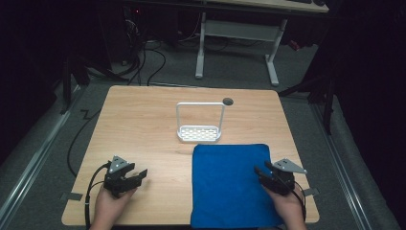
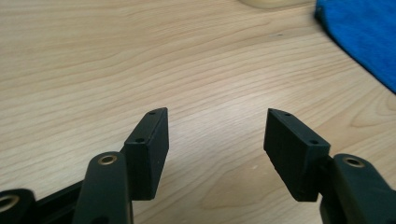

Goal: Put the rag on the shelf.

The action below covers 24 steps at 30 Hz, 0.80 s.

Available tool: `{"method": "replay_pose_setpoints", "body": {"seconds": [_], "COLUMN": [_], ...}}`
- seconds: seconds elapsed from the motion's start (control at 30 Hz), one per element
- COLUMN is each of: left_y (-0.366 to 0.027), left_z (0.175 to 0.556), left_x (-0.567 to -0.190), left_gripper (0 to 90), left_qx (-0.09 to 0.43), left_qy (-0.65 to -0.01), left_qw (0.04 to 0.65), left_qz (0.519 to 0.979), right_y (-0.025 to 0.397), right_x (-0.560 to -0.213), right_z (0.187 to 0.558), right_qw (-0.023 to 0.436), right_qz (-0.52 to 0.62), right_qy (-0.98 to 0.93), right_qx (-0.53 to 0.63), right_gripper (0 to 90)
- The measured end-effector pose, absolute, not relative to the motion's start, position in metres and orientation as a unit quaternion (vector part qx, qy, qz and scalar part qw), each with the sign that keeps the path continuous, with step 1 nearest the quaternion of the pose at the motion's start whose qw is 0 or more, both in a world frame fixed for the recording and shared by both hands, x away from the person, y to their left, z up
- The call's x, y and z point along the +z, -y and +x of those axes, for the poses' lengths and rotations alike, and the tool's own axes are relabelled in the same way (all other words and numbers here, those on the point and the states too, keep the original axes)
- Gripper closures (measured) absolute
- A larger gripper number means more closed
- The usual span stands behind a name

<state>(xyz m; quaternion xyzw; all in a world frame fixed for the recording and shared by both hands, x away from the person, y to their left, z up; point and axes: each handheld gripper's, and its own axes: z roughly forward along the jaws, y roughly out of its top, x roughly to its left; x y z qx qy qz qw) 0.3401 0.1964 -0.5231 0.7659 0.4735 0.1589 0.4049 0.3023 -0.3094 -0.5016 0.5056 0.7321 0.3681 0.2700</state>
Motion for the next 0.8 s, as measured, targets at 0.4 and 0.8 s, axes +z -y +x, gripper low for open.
{"method": "replay_pose_setpoints", "body": {"seconds": [0.4,0.8], "left_y": [-0.183,-0.164], "left_z": [0.339,0.332], "left_x": [-0.524,-0.515], "left_gripper": [40.9,39.7], "left_qx": [0.142,0.139], "left_qy": [-0.453,-0.442], "left_qw": [0.411,0.432], "left_qz": [0.778,0.773], "right_y": [0.313,0.323], "right_x": [-0.506,-0.508], "right_z": [0.303,0.3], "right_qw": [0.276,0.259], "right_qz": [0.512,0.515], "right_qy": [-0.73,-0.731], "right_qx": [0.359,0.365], "right_gripper": [56.0,57.4]}}
